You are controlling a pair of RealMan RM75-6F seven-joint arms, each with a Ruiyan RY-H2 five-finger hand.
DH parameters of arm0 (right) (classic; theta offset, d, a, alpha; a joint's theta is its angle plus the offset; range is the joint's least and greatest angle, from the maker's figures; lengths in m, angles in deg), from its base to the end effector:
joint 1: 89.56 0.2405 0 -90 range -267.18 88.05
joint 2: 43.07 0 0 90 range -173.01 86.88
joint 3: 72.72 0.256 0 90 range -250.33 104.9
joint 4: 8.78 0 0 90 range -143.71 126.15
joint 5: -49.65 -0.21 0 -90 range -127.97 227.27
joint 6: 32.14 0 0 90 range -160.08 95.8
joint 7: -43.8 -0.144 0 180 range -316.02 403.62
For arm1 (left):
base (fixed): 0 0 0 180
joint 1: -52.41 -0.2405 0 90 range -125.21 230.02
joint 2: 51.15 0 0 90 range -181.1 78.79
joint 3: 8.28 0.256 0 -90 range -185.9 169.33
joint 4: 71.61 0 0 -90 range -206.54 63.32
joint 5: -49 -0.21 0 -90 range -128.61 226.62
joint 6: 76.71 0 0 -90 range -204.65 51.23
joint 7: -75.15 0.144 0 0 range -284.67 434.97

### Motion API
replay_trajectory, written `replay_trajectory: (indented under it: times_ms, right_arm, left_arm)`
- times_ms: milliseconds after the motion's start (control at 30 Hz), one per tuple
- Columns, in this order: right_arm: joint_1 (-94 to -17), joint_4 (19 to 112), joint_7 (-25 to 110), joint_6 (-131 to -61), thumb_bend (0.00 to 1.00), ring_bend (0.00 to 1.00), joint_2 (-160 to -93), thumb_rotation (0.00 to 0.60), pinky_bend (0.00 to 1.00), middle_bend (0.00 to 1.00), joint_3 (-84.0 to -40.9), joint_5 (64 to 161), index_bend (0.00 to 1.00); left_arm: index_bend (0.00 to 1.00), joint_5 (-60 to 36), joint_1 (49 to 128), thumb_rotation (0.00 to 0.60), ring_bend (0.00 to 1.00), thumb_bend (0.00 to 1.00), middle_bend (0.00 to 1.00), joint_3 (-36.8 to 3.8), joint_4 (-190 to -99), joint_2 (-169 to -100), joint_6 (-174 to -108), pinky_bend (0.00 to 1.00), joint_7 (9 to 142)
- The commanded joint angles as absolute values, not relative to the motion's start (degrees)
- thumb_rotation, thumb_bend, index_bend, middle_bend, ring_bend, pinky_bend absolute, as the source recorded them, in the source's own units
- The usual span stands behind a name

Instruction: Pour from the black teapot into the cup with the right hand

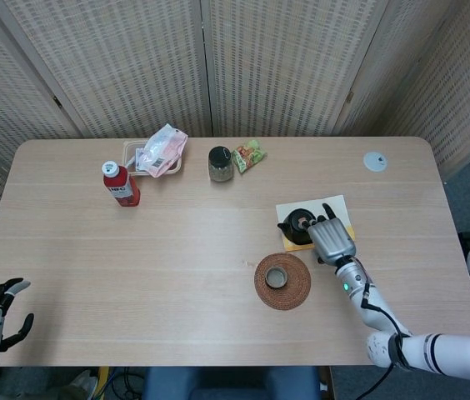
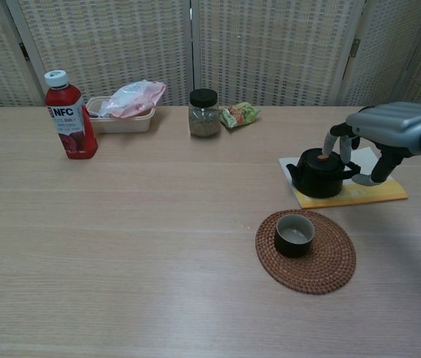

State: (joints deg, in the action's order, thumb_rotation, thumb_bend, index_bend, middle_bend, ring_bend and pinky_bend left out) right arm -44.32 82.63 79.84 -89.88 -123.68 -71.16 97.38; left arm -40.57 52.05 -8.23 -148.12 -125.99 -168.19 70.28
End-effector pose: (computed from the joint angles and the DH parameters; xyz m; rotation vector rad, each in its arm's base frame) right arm -0.1932 -0.3339 0.0121 1.8821 -0.8393 0.5386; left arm -0.3479 0.1416 0.1268 -1.3553 -0.8844 -0.9062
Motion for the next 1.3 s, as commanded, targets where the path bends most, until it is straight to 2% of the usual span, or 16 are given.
replay_trajectory:
  times_ms: [33, 400, 1300]
  right_arm:
    - [-44.3, 82.1, 80.0, -89.5, 0.32, 0.29, -124.3, 0.6, 0.0, 0.38, -70.9, 97.3, 0.29]
    - [-44.0, 80.2, 80.1, -88.2, 0.32, 0.29, -126.1, 0.6, 0.0, 0.41, -70.1, 97.3, 0.38]
    - [-44.4, 79.9, 82.8, -87.9, 0.32, 0.3, -127.0, 0.6, 0.0, 0.43, -70.6, 94.7, 0.39]
  left_arm:
    - [0.24, -40.5, 52.0, 0.6, 0.21, 0.37, 0.2, -8.2, -148.0, -126.0, -168.2, 0.09, 70.2]
    - [0.25, -40.3, 51.7, 0.6, 0.21, 0.37, 0.2, -8.2, -147.6, -126.0, -168.4, 0.09, 69.8]
    - [0.25, -40.4, 51.5, 0.6, 0.21, 0.37, 0.2, -8.3, -146.8, -126.2, -168.4, 0.09, 69.1]
